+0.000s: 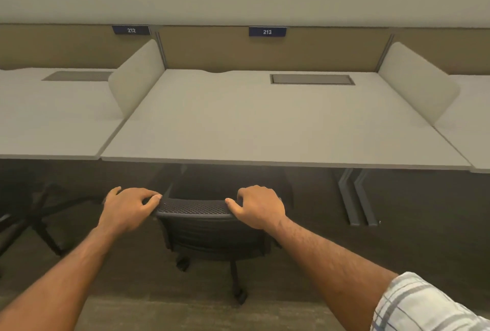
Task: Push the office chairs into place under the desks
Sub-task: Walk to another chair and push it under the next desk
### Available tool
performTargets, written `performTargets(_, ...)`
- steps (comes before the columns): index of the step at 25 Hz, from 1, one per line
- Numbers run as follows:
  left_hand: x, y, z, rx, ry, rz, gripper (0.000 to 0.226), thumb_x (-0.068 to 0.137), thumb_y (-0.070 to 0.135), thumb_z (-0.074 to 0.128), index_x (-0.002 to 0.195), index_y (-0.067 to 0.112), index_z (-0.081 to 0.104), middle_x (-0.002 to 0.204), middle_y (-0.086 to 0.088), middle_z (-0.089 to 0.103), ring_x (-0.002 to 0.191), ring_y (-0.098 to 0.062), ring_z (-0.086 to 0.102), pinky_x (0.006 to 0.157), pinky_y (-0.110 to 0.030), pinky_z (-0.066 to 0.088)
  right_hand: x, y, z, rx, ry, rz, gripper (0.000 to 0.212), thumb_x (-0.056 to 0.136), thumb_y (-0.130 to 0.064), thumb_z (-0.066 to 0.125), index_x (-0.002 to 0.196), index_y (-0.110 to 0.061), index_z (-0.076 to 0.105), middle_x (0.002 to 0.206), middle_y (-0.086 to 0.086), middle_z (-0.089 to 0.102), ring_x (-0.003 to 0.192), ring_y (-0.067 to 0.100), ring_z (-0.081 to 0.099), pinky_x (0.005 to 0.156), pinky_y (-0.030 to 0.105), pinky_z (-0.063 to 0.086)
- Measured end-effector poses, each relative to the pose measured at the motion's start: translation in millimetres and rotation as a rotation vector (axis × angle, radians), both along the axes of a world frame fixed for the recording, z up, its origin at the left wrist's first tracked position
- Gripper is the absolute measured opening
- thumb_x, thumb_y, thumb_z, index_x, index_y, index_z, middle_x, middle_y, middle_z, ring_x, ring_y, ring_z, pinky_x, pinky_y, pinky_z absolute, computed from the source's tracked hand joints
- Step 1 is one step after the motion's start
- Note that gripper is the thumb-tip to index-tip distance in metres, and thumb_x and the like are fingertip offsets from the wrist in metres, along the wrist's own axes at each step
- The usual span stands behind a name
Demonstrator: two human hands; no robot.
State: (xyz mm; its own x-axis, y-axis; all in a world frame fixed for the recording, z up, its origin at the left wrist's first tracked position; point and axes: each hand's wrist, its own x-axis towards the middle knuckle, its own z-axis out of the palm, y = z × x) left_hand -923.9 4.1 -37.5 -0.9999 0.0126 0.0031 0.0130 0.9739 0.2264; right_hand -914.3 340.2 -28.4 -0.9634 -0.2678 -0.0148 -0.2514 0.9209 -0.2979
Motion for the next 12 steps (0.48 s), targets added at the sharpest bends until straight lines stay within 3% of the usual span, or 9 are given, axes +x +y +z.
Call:
performTargets(5,0,-12,1,0.011,0.028,-0.061,0.055,0.09,0.058,0.028,0.11,0.038,0.075,0.117,0.014,0.074,0.112,-0.012,0.064,0.118,-0.055,0.026,13,-18,4,0.019,0.006,-0.091,0.054,0.1,-0.064,0.041,0.088,-0.019,0.068,0.078,-0.002,0.068,0.072,0.014,0.064,0.075,0.04,0.06)
performTargets(9,8,-7,-4,0.076,0.16,-0.076,0.055,0.092,0.055,0.033,0.111,0.026,0.075,0.114,0.003,0.076,0.109,-0.02,0.066,0.117,-0.056,0.031,27,-20,-5,-0.016,0.104,-0.181,0.051,0.102,-0.059,0.041,0.077,-0.022,0.064,0.068,-0.004,0.063,0.065,0.013,0.061,0.074,0.041,0.059)
performTargets(11,22,-4,-15,0.134,0.295,-0.12,0.057,0.094,0.054,0.035,0.12,0.02,0.071,0.123,-0.004,0.073,0.12,-0.025,0.062,0.117,-0.054,0.029,36,-16,-12,-0.044,0.189,-0.174,0.049,0.103,-0.057,0.04,0.088,-0.02,0.07,0.082,-0.001,0.07,0.081,0.016,0.065,0.088,0.043,0.055)
performTargets(12,30,3,-22,0.154,0.339,-0.17,0.059,0.094,0.056,0.036,0.126,0.017,0.067,0.132,-0.006,0.068,0.129,-0.026,0.057,0.119,-0.053,0.025,42,-10,-14,-0.073,0.223,-0.182,0.05,0.103,-0.056,0.04,0.105,-0.018,0.073,0.1,0.002,0.073,0.098,0.019,0.065,0.099,0.046,0.05)
